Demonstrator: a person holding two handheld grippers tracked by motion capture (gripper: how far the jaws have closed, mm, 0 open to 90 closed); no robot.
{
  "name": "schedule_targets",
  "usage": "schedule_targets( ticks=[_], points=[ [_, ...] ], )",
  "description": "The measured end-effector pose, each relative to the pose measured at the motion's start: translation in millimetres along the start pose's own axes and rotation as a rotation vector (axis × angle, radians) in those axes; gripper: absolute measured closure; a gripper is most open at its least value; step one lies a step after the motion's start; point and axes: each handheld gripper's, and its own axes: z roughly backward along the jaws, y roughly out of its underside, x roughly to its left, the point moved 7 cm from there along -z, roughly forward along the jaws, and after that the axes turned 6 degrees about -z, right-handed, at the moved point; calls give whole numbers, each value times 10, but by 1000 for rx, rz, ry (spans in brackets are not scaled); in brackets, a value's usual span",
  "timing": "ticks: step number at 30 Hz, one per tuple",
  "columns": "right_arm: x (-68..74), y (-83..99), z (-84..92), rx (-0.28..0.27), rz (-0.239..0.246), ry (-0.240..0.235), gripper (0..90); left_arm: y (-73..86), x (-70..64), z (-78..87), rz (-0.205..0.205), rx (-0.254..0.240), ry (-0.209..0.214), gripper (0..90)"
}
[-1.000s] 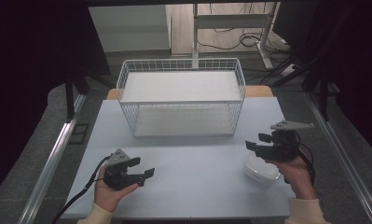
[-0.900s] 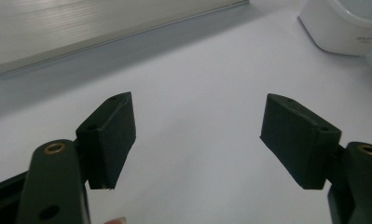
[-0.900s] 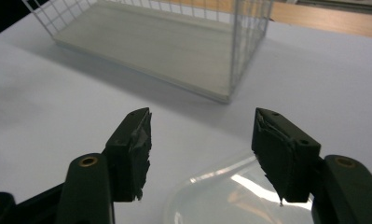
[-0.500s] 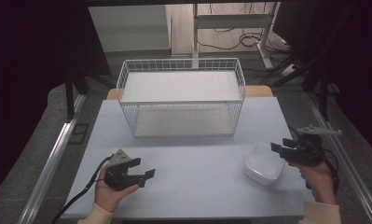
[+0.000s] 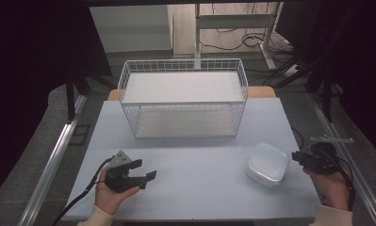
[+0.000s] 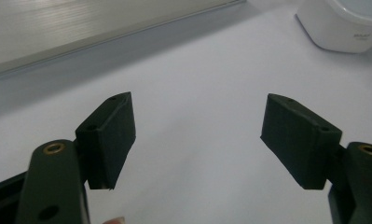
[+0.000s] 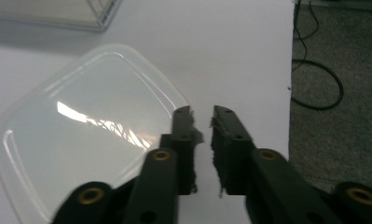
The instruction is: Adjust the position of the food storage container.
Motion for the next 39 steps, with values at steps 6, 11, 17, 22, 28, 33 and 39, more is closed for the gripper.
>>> schedule_targets(
  ticks=[6, 11, 17, 22, 28, 33, 39],
  points=[
    [-60, 102, -139, 72, 16, 40, 894, 4, -6, -3, -1, -3, -6, 260],
    [-33, 141, -235, 104, 24, 33, 896, 0, -4, 3, -2, -6, -7, 266],
    [25, 132, -250, 108, 52, 46, 897, 8, -16, -6, -4, -1, -3, 266],
    [107, 107, -268, 99, 72, 27, 897, 13, -1, -11, -4, 4, -8, 266],
    [192, 97, -288, 96, 78, 9, 897, 8, 1, -4, -7, -5, -15, 267],
    [311, 95, -313, 105, 95, -6, 897, 11, 3, -8, -8, -2, -14, 267],
    [520, 97, -368, 124, 129, -40, 897, 20, 0, -22, -9, 5, -15, 266]
  ],
)
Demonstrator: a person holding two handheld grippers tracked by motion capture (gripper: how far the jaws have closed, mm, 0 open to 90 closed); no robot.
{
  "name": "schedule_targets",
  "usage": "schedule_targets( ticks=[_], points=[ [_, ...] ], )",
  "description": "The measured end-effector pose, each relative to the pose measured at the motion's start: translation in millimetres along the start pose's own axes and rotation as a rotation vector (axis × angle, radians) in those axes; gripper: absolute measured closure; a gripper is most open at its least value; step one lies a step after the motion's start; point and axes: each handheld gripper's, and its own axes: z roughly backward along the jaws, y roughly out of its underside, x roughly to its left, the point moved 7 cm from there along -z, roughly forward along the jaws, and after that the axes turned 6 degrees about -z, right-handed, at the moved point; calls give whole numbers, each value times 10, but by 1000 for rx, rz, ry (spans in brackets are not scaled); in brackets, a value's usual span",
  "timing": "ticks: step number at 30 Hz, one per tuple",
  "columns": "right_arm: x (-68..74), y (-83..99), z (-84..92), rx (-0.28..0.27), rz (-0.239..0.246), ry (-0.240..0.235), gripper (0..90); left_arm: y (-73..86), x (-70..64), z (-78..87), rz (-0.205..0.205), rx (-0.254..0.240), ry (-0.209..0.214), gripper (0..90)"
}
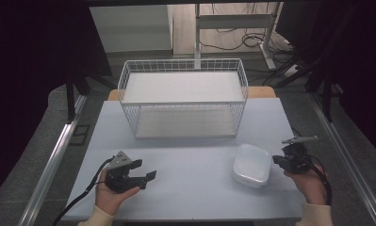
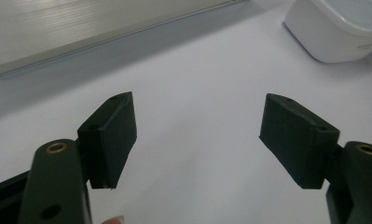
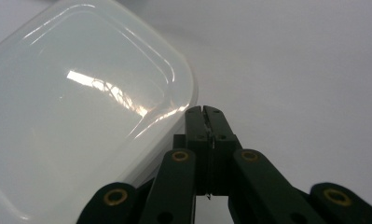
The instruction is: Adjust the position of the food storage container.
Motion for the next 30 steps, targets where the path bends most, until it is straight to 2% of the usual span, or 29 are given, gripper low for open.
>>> schedule_targets(
  ticks=[1, 8, 11, 19, 23, 30],
  points=[
    [112, -10, -32, 12, 20, -19, 897, 2, 0, -4, -2, 2, 0, 267],
    [441, -54, -136, 27, 88, -65, 896, 3, 9, 4, -1, 4, -3, 266],
    [507, -66, -153, 28, 103, -78, 896, 5, 8, 2, -2, 5, -3, 266],
    [586, -65, -183, 30, 107, -104, 896, 8, 9, -5, -5, 7, -2, 266],
    [702, -77, -198, 34, 127, -143, 896, 10, 11, -8, -6, 9, -2, 266],
    [855, -89, -228, 33, 159, -167, 896, -3, 40, 24, -3, 2, -12, 265]
  ],
)
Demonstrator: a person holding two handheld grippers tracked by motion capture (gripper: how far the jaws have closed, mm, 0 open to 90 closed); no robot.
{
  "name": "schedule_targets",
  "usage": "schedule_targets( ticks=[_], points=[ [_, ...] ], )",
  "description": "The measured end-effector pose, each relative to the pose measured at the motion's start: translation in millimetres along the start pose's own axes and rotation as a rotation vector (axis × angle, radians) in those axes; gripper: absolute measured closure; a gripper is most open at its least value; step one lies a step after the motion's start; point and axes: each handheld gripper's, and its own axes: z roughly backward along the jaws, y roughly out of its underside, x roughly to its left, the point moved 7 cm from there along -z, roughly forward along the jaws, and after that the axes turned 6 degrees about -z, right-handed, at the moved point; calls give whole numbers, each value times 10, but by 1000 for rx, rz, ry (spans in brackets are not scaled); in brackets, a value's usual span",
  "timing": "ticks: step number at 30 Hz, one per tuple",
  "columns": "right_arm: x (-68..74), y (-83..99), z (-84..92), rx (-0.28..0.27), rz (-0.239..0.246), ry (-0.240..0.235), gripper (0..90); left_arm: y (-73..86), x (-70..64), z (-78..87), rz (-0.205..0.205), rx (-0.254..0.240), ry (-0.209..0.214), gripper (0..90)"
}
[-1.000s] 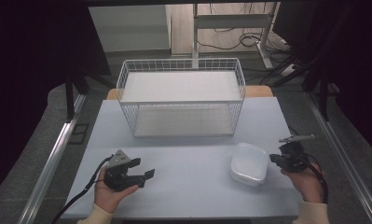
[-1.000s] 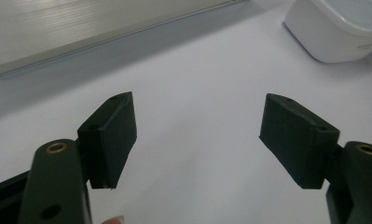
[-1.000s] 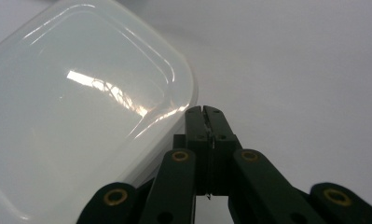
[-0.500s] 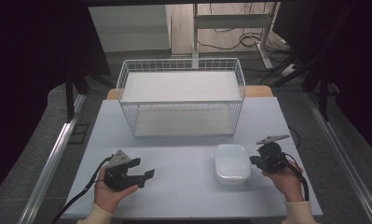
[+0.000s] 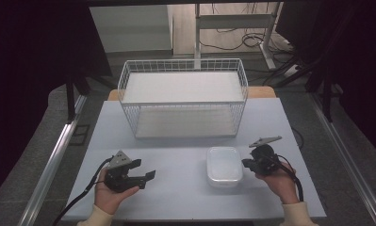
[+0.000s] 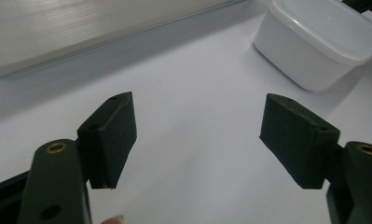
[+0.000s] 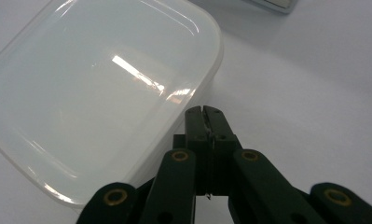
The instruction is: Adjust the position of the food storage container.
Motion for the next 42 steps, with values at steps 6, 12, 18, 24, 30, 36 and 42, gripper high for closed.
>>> schedule_targets(
  ticks=[6, 12, 18, 24, 30, 36, 42],
  points=[
    [113, -28, -62, -1, 22, -20, 896, -8, 31, 24, 5, -7, -7, 265],
    [263, -49, -122, 4, 44, -38, 896, 8, 85, 40, 39, -18, 5, 266],
    [530, -93, -243, 8, 107, -52, 896, 3, 135, 78, 59, -33, -4, 268],
    [686, -112, -364, 16, 158, -47, 896, 11, 136, 66, 58, -28, -6, 267],
    [829, -140, -386, 6, 191, -71, 896, 8, 138, 77, 61, -31, -7, 268],
    [895, -146, -422, -15, 216, -64, 896, 21, 137, 56, 56, -24, 0, 269],
    [923, -158, -448, -38, 227, -51, 896, 23, 129, 59, 41, -18, -17, 269]
  ],
)
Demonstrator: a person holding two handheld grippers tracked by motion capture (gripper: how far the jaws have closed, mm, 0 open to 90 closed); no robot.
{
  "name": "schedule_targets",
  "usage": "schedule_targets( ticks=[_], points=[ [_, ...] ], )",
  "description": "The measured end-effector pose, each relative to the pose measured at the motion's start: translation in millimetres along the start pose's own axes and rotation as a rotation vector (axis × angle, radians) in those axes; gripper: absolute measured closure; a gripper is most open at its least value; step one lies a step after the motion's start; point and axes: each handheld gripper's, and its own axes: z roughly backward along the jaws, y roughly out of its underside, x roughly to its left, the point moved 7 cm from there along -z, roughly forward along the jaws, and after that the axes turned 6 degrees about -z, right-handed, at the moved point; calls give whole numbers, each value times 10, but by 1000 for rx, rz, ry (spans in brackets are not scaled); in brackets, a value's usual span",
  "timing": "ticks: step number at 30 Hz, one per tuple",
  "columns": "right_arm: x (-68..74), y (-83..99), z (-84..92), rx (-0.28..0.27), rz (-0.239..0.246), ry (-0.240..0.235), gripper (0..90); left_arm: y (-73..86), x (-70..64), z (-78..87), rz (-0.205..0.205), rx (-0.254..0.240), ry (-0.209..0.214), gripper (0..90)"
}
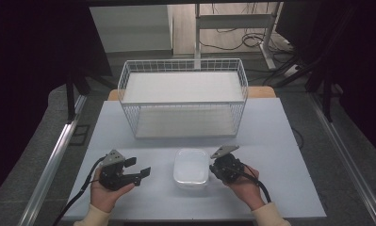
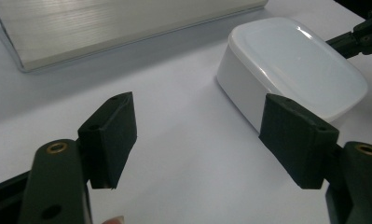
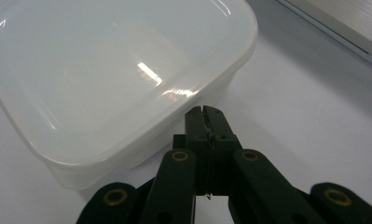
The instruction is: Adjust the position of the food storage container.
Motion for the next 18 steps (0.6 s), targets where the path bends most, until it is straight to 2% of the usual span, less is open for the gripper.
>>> schedule_targets(
  ticks=[4, 5, 6, 8, 9, 10, 11, 13, 14, 15, 16, 18],
  points=[
    [-21, 4, 24, -1, -12, 5, 896, 4, 6, -5, 4, 3, -2, 268],
    [-77, 8, 103, -13, -32, 44, 896, 1, 2, 0, 3, 2, 0, 268],
    [-95, 7, 141, -23, -42, 47, 896, 0, 1, 2, 3, 1, 1, 268],
    [-117, 4, 194, -43, -60, 47, 896, -2, 3, 10, 10, -2, 1, 267],
    [-155, 6, 298, -83, -88, 39, 896, -6, -2, 15, 13, -5, 8, 268],
    [-155, 6, 298, -83, -88, 39, 896, -12, -9, 21, 17, -9, 13, 268],
    [-172, 25, 395, -118, -124, 19, 895, -19, -12, 34, 14, -14, 18, 268],
    [-181, 40, 433, -137, -133, 3, 883, -19, -7, 39, 14, -14, 16, 268],
    [-188, 67, 474, -158, -151, -19, 842, -19, 0, 42, 15, -14, 9, 268],
    [-220, 104, 515, -204, -182, -11, 667, -20, 15, 52, 18, -14, -2, 267],
    [-250, 132, 531, -221, -200, 3, 585, -20, 15, 52, 18, -14, -2, 267],
    [-287, 184, 550, -245, -238, 1, 476, -28, 23, 68, 20, -17, 2, 268]
  ],
)
